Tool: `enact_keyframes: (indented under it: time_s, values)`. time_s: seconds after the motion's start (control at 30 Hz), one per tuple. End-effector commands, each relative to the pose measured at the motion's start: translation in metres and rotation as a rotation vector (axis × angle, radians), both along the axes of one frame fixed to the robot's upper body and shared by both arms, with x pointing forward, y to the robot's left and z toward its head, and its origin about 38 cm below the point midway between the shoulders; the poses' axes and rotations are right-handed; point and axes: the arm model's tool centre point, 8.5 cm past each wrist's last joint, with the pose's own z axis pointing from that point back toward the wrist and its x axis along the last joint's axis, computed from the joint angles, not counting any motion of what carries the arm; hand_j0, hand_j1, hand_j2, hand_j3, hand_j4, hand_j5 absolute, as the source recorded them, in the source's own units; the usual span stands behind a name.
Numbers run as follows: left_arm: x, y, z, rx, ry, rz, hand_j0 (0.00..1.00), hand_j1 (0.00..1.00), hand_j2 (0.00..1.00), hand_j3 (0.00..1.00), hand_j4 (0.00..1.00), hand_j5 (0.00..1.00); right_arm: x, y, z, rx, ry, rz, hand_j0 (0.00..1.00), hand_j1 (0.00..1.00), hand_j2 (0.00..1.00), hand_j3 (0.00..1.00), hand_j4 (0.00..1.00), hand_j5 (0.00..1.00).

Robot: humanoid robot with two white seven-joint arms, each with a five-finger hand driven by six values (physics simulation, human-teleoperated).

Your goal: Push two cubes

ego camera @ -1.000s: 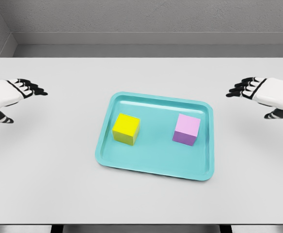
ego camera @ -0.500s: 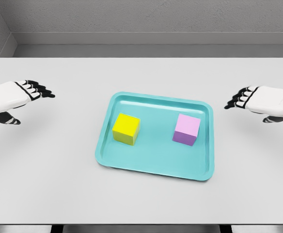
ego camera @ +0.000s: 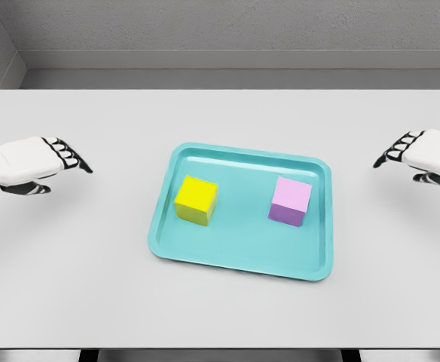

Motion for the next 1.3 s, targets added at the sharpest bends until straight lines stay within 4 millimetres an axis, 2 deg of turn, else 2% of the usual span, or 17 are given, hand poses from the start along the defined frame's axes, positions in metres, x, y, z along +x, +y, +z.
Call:
enact_keyframes:
  time_s: [0.0,0.07,0.27,0.33,0.43,0.5,0.67,0.93,1.13,1.2,1.27]
  values:
    - [-0.001,-0.003,-0.004,0.009,0.009,-0.010,0.74,0.74,0.74,0.74,0.74,0.74,-0.002,0.006,0.001,-0.006,0.011,0.015,0.73,0.73,0.73,0.73,0.73,0.73]
    - [0.001,-0.008,-0.005,0.016,0.008,-0.022,0.74,0.74,0.74,0.74,0.74,0.74,-0.010,0.017,-0.003,-0.045,0.046,0.056,0.73,0.73,0.73,0.73,0.73,0.73]
    - [0.003,-0.027,-0.009,0.056,0.009,-0.081,0.74,0.74,0.74,0.74,0.74,0.74,-0.013,0.018,-0.008,-0.094,0.076,0.061,0.73,0.73,0.73,0.73,0.73,0.73]
    - [0.007,-0.035,-0.004,0.079,-0.003,-0.104,0.74,0.74,0.74,0.74,0.74,0.74,-0.018,0.030,-0.009,-0.087,0.072,0.099,0.73,0.73,0.73,0.73,0.73,0.73]
    - [0.014,-0.064,-0.005,0.078,-0.016,-0.171,0.74,0.74,0.74,0.74,0.74,0.74,-0.022,0.037,-0.014,-0.078,0.080,0.116,0.73,0.73,0.73,0.73,0.73,0.73]
    - [0.017,-0.075,-0.005,0.088,-0.024,-0.196,0.74,0.74,0.74,0.74,0.74,0.74,-0.024,0.043,-0.011,-0.077,0.071,0.136,0.73,0.73,0.73,0.73,0.73,0.73]
    - [0.020,-0.090,-0.006,0.082,-0.026,-0.228,0.74,0.74,0.74,0.74,0.74,0.74,-0.026,0.051,-0.013,-0.074,0.066,0.158,0.73,0.73,0.73,0.73,0.73,0.73]
    - [0.021,-0.112,-0.007,0.062,-0.026,-0.279,0.74,0.74,0.74,0.74,0.74,0.74,-0.026,0.073,-0.034,-0.053,0.075,0.187,0.73,0.73,0.73,0.73,0.73,0.73]
    - [0.020,-0.121,-0.010,0.055,-0.022,-0.297,0.74,0.74,0.74,0.74,0.74,0.74,-0.027,0.073,-0.036,-0.058,0.082,0.186,0.73,0.73,0.73,0.73,0.73,0.73]
    - [0.021,-0.125,-0.011,0.049,-0.023,-0.302,0.74,0.74,0.74,0.74,0.74,0.74,-0.028,0.081,-0.046,-0.063,0.113,0.203,0.73,0.73,0.73,0.73,0.73,0.73]
    - [0.020,-0.127,-0.010,0.044,-0.024,-0.305,0.74,0.74,0.74,0.74,0.74,0.74,-0.029,0.083,-0.046,-0.063,0.113,0.208,0.73,0.73,0.73,0.73,0.73,0.73]
